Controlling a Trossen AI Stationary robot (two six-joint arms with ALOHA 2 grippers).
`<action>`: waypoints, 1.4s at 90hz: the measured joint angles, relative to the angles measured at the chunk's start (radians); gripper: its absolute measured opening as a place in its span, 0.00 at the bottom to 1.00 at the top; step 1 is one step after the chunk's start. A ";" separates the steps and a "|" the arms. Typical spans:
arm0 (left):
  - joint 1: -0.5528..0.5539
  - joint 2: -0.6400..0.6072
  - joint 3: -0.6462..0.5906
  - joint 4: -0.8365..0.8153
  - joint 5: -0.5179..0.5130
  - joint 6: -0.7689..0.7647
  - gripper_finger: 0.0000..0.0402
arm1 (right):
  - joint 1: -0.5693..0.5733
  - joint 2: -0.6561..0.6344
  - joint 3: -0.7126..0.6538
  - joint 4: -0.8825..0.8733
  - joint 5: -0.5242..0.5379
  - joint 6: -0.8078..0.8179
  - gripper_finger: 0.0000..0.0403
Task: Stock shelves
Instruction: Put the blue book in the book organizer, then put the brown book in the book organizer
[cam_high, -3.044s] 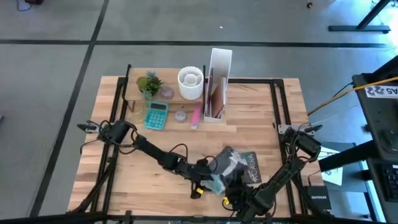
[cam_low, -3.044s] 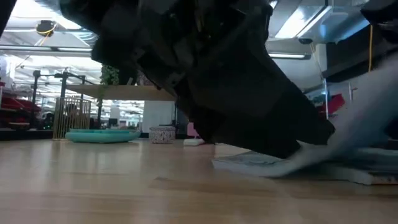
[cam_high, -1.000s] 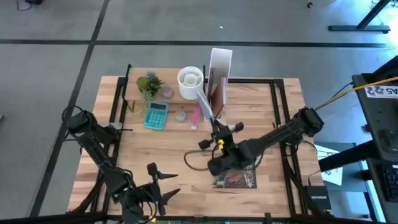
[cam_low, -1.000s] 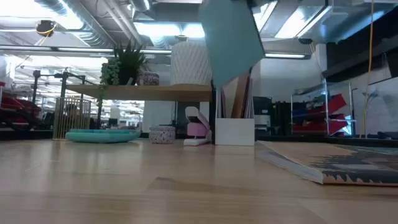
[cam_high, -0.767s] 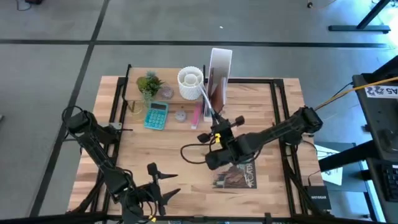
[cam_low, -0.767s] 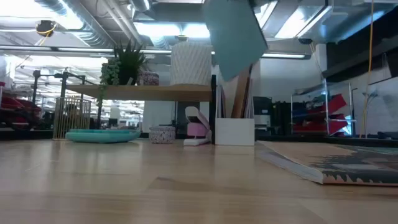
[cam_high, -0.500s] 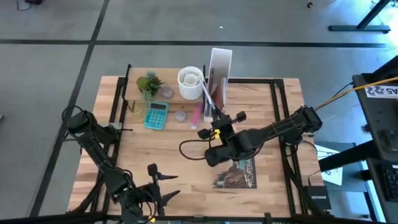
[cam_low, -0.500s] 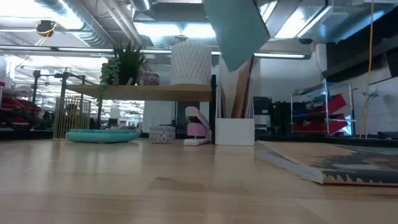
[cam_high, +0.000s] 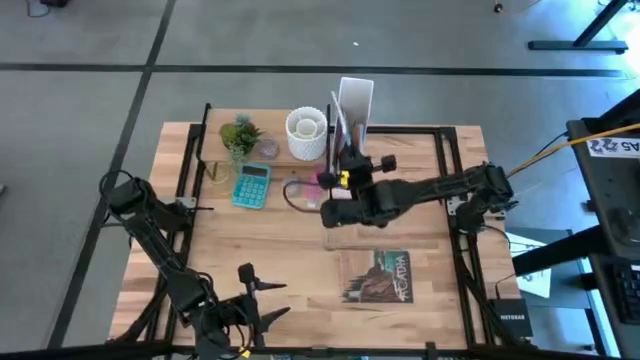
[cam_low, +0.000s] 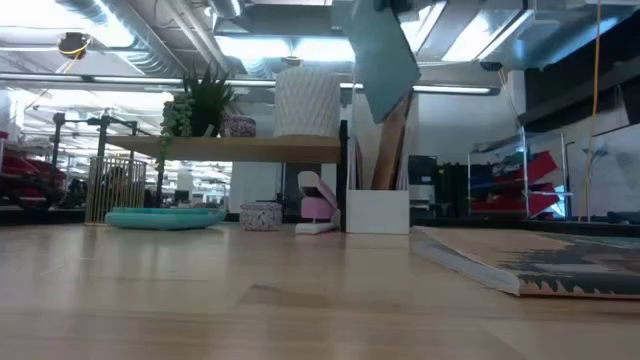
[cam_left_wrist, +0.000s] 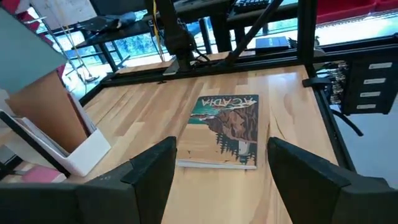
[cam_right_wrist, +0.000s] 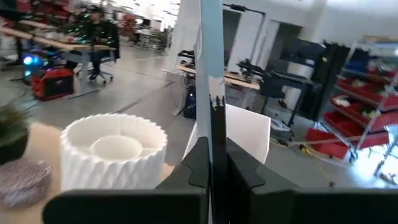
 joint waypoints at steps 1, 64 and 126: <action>0.000 0.000 0.000 0.000 0.000 0.001 0.59 | -0.004 0.002 0.000 0.003 0.000 0.001 0.00; 0.014 0.000 0.000 0.003 0.000 0.026 0.59 | -0.122 0.059 -0.289 0.167 -0.004 0.374 0.00; 0.021 0.001 0.000 0.003 0.004 0.015 0.59 | -0.164 0.108 -0.331 0.315 -0.006 0.348 0.40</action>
